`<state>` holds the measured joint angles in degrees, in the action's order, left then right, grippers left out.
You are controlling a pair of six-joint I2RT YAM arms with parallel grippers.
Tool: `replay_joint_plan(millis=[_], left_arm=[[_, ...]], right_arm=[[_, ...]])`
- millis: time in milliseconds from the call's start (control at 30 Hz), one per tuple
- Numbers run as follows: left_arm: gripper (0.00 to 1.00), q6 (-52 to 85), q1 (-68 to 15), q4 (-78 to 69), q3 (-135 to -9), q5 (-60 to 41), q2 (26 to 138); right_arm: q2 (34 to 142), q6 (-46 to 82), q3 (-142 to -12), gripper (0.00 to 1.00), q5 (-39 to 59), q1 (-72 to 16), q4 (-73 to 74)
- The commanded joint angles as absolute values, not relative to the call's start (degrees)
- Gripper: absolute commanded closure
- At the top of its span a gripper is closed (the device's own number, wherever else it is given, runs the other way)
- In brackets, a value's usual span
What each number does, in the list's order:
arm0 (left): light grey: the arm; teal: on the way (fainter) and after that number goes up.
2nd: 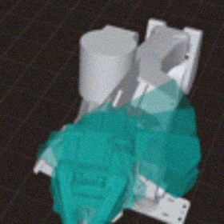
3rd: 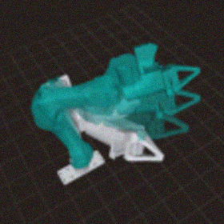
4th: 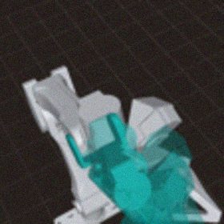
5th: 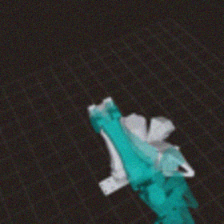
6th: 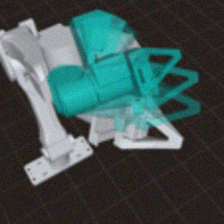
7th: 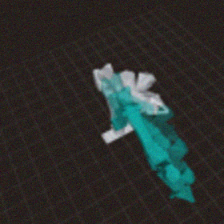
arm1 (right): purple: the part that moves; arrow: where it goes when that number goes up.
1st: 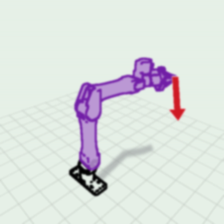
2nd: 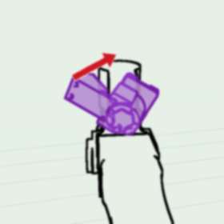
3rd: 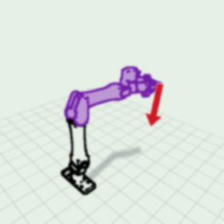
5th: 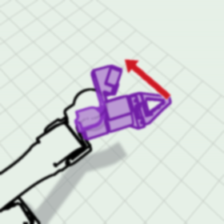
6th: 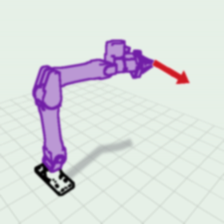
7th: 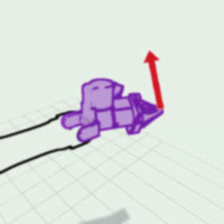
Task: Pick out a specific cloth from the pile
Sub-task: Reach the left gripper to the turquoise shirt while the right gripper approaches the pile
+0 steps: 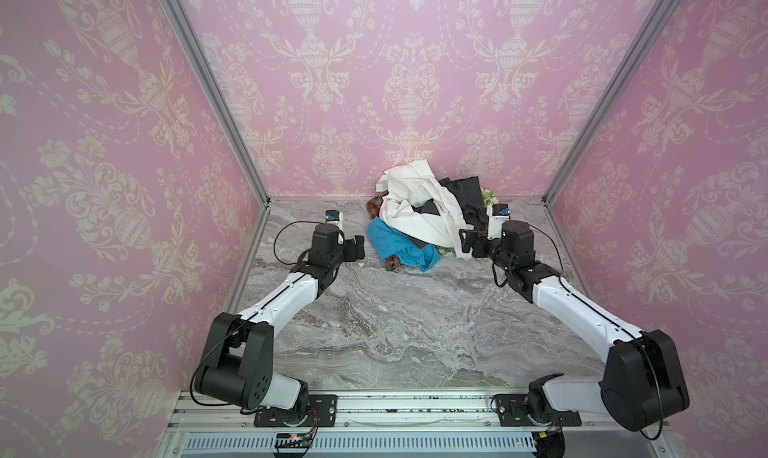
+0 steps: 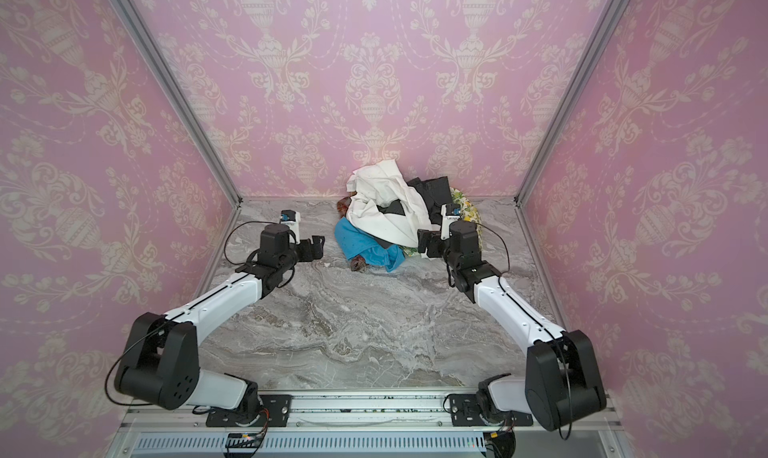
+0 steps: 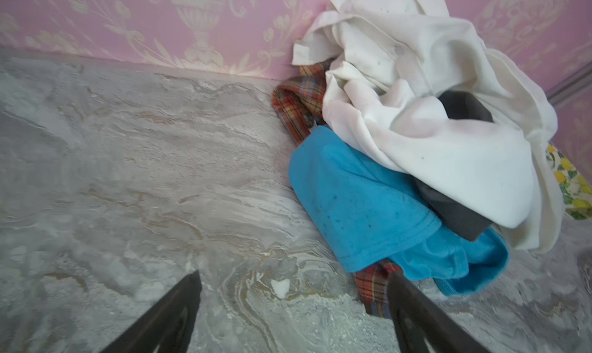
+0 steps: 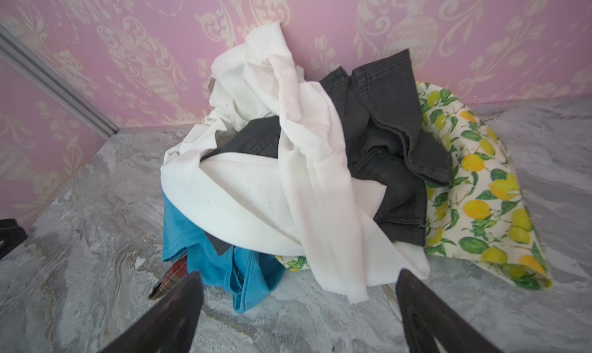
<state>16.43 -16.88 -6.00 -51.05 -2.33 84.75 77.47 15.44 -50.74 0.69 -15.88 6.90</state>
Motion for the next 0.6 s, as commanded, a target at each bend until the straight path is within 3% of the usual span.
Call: replay_joint_plan(millis=[0,267,567], left_arm=[[0.09,14.6,-22.0,0.0,-53.3,-4.1,88.4],[0.16,13.8,-29.1,0.5,-59.1,-1.6,99.0],[0.20,11.3,-30.3,0.0,-64.8,1.4,106.4]], right_arm=[[78.3,18.4,-52.6,0.06,3.9,-16.6,2.9],[80.0,18.3,-53.8,0.07,5.2,-16.8,0.0],[79.2,17.1,-53.3,0.07,4.8,-16.8,-1.8]])
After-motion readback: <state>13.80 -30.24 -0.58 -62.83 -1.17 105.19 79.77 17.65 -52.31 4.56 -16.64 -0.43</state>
